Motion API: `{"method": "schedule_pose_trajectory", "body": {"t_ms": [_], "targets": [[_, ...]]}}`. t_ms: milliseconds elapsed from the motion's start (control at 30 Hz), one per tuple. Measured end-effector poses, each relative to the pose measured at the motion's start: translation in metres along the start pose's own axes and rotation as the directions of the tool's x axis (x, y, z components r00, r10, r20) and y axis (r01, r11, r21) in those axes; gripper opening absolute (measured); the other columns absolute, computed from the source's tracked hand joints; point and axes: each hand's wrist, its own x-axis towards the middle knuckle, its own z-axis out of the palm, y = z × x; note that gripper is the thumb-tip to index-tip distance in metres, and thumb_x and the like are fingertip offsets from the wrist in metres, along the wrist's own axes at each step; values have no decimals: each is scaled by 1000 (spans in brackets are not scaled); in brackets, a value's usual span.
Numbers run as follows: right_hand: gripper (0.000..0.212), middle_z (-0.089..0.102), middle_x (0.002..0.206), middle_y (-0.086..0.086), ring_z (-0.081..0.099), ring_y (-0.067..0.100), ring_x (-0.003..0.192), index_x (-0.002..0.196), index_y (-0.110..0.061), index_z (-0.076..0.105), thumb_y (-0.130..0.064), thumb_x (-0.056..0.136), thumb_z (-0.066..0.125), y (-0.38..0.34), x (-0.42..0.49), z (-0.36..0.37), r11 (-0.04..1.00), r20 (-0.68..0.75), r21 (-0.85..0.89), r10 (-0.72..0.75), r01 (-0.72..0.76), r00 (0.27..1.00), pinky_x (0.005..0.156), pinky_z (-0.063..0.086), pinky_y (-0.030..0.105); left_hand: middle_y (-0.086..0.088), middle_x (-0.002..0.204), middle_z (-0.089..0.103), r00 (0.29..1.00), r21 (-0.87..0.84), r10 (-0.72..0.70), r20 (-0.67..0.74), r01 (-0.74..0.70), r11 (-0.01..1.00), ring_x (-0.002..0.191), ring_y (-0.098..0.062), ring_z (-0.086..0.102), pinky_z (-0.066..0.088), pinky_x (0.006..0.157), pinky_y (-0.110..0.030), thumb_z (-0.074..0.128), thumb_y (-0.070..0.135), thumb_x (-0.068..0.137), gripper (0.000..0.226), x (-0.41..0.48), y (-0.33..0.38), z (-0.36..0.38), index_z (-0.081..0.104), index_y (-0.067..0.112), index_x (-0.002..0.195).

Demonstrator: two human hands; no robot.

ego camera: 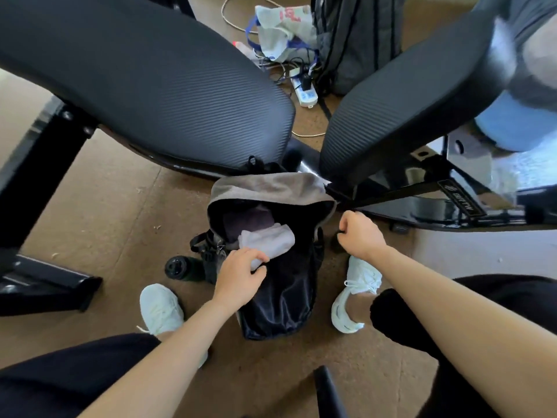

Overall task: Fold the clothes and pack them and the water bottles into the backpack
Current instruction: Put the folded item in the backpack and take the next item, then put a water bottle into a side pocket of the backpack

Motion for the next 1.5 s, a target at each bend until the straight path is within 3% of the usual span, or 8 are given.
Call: {"method": "schedule_pose_trajectory", "body": {"t_ms": [167,333,533,667,900,1000,1200,1500], "targets": [[68,32,146,17,39,47,131,142,-12,39,-16,84,73,53,30,7,974,9,65,219,-219,976,103,46,50,16,96,68,971,-333,-237,-31,214,919,91,-1,62,45,71,-18,67,15,94,17,25,40,27,67,30,87],[92,15,160,4,23,44,144,159,-34,21,-12,86,73,68,65,32,951,115,161,246,-263,962,112,42,51,12,102,69,960,-398,-264,93,279,874,103,-8,65,43,77,-12,69,17,96,11,55,61,70,68,27,97],[87,22,158,9,44,43,136,154,-28,30,-17,85,80,81,77,79,966,212,110,206,-233,955,102,51,44,-5,143,53,945,-278,-306,116,326,904,133,-26,51,46,109,-41,77,36,88,74,122,68,127,42,16,150],[88,24,157,12,45,43,135,153,-22,27,-18,84,81,86,68,97,974,202,42,208,-221,957,99,51,44,-12,162,35,928,-90,-353,124,364,927,148,-33,34,34,119,-44,72,55,87,98,159,73,161,23,13,161],[73,35,148,10,58,35,113,141,-20,42,-26,79,80,98,58,84,879,94,321,341,-353,935,76,53,34,-17,153,47,829,-283,-544,133,558,780,140,-34,45,34,113,-37,36,29,111,48,190,65,169,42,0,149],[70,43,136,6,51,24,99,138,-20,46,-35,77,79,99,57,67,761,18,511,456,-400,890,76,44,30,-6,155,40,798,-370,-586,142,592,716,145,-29,38,28,119,-33,31,33,112,52,184,52,163,33,2,154],[66,66,112,2,66,26,101,121,-22,57,-45,64,81,91,48,30,496,-27,806,578,-324,816,91,60,45,-9,164,34,788,-529,-591,171,580,619,148,-30,36,30,121,-39,41,43,108,61,147,47,141,31,10,159],[42,70,104,3,66,22,87,108,-23,65,-44,74,80,32,-14,-11,509,-88,850,390,-135,917,59,54,26,0,167,26,866,-730,-468,178,435,527,153,-23,27,28,119,-35,43,43,108,64,54,63,88,22,14,162]]}}
